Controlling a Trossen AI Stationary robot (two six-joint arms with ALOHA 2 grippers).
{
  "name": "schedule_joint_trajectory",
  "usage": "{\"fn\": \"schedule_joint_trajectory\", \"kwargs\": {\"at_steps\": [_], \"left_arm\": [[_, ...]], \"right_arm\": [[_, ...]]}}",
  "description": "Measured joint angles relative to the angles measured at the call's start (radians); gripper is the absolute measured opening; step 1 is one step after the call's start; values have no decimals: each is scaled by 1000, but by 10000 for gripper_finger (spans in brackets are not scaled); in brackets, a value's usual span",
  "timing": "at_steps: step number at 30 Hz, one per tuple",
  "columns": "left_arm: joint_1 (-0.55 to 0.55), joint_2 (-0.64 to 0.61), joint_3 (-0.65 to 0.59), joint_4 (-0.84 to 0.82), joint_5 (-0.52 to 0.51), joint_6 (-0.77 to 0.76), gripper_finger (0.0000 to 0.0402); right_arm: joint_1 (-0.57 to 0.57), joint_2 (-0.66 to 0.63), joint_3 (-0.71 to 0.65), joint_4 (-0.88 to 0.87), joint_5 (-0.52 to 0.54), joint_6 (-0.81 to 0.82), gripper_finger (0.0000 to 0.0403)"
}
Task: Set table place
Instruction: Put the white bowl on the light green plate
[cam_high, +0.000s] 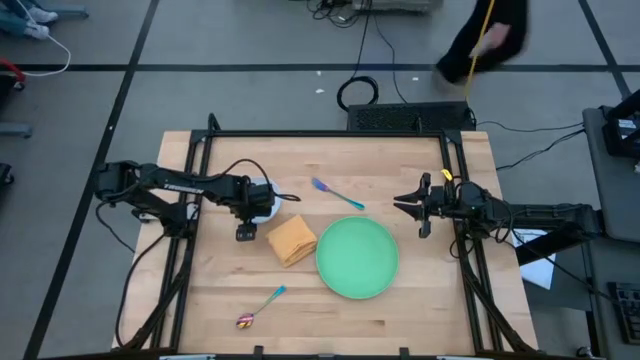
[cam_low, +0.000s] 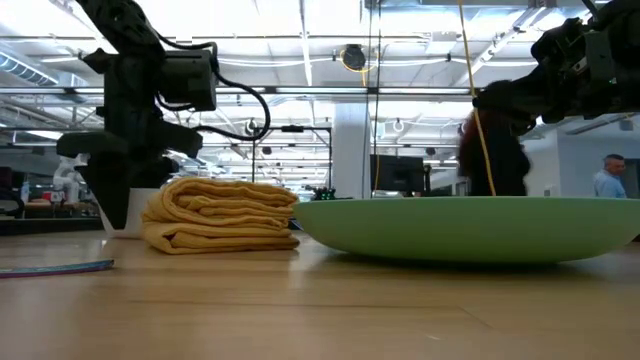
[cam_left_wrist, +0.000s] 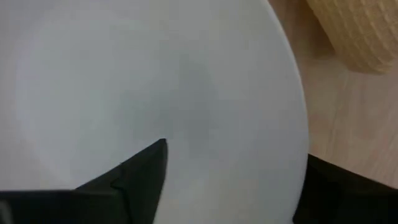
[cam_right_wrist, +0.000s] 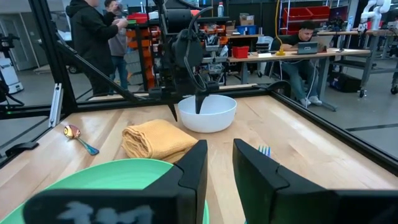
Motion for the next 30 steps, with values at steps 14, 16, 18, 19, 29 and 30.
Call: {"fn": "schedule_joint_trajectory", "kwargs": {"at_steps": [14, 16, 18, 19, 29, 30], "left_arm": [[0, -3, 3, -12, 6, 26, 12], [-3, -3, 3, -18, -12, 40, 13], [-7, -4, 3, -24, -34, 45, 11], [-6, -8, 2, -30, -38, 60, 8], [-7, -99, 0, -59, -50, 96, 3], [-7, -114, 0, -67, -47, 94, 3]], "right_arm": [[0, 0, 0, 0, 0, 0, 68], [0, 0, 0, 0, 0, 0, 68], [0, 0, 0, 0, 0, 0, 68], [0, 0, 0, 0, 0, 0, 68], [0, 0, 0, -1, 0, 0, 68], [0, 0, 0, -3, 0, 0, 68]]}}
